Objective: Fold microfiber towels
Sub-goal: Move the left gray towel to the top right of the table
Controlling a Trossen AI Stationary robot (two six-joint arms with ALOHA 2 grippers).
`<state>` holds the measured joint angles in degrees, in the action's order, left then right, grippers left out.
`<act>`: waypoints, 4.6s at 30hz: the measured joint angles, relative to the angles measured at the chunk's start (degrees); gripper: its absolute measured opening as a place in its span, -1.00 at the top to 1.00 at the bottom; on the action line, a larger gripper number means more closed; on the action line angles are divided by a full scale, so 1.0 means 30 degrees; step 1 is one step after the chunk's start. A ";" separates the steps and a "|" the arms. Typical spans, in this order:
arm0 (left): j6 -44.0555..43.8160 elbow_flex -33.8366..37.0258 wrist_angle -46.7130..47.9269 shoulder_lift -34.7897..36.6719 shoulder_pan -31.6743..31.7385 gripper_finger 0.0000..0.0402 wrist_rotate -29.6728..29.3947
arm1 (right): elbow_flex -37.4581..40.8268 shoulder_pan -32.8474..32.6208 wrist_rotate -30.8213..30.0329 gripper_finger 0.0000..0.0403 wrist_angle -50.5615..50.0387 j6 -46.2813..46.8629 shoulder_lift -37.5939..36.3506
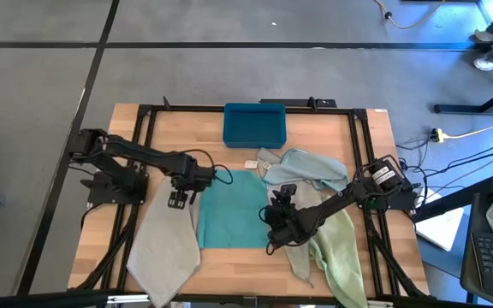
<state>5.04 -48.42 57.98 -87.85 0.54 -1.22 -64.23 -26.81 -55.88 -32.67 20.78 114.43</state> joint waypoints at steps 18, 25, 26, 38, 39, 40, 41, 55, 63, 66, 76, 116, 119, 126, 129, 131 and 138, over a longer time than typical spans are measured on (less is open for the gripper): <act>-0.0993 -0.0021 0.4868 -0.2690 0.0503 0.38 -0.0267 | 0.0000 -0.0240 0.0006 0.26 -0.0976 0.1620 0.0007; -0.3207 -0.0102 0.6778 -0.2289 -0.0897 0.95 -0.0143 | 0.0000 -0.0420 0.0000 0.26 -0.1195 0.2004 0.0007; -0.3541 -0.0200 0.7386 -0.2288 -0.1123 0.97 -0.0137 | 0.0000 -0.0433 -0.0005 0.26 -0.1222 0.2011 0.0007; -0.8349 -0.4679 1.0697 0.1280 -0.4006 1.00 0.0032 | -0.0007 -0.0430 -0.0510 0.26 -0.2725 0.3317 0.0007; -0.8920 -0.5366 1.0633 0.1668 -0.4091 1.00 -0.0148 | -0.0002 -0.0430 -0.0589 0.26 -0.2965 0.3525 0.0007; -0.9524 -0.6103 1.0672 0.2075 -0.4206 1.00 -0.0360 | 0.0000 -0.0430 -0.0768 0.26 -0.3141 0.3759 0.0012; -1.0064 -0.6855 1.0696 0.2440 -0.4275 1.00 -0.0581 | -0.0007 -0.0430 -0.0945 0.26 -0.3359 0.4067 0.0015; -0.9669 -1.5985 0.9300 0.4279 -0.6212 1.00 -0.4931 | -0.0015 -0.0561 -0.3387 0.26 -0.6207 0.8210 0.0015; -0.1066 -1.8047 0.1484 0.4275 -0.6699 1.00 -0.7924 | -0.1305 -0.2379 -0.7067 0.26 -1.3143 1.5521 -0.1390; 0.2088 -1.8039 -0.0785 0.4160 -0.6116 1.00 -0.9222 | -0.1730 -0.2972 -0.7814 0.26 -1.4815 1.7511 -0.2334; 0.8254 -1.8044 -0.9072 0.1301 -0.2217 1.00 -0.5635 | -0.1821 -0.3686 -0.7608 0.26 -1.4818 1.7630 -0.4858; 0.7496 -1.8037 -2.5528 -0.7321 0.1977 1.00 0.4119 | -0.1800 -0.6164 -0.5406 0.26 -1.4672 1.7997 -0.7746; 0.7358 -1.8039 -2.6027 -0.7303 0.2127 1.00 0.4105 | -0.1800 -0.6164 -0.5386 0.26 -1.4688 1.7964 -0.7752; 0.7368 -1.8025 -2.8495 -0.7287 0.1987 1.00 0.4083 | -0.1800 -0.6164 -0.4773 0.26 -1.4688 1.7966 -0.7752; 0.7366 -1.8025 -2.8968 -0.7287 0.1887 1.00 0.4083 | -0.1800 -0.6164 -0.4643 0.26 -1.4670 1.7964 -0.7747; 0.7366 -1.8025 -2.8830 -0.7280 0.1872 1.00 0.4046 | -0.1800 -0.6164 -0.4625 0.26 -1.4655 1.7964 -0.7750; 0.7366 -1.8025 -2.5999 -0.7272 0.2141 0.99 0.3238 | -0.1795 -0.6164 -0.4411 0.26 -1.4454 1.8017 -0.7752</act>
<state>27.14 -102.50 -20.02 -109.67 6.96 8.49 -69.61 -45.30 -69.11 -76.03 74.83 91.18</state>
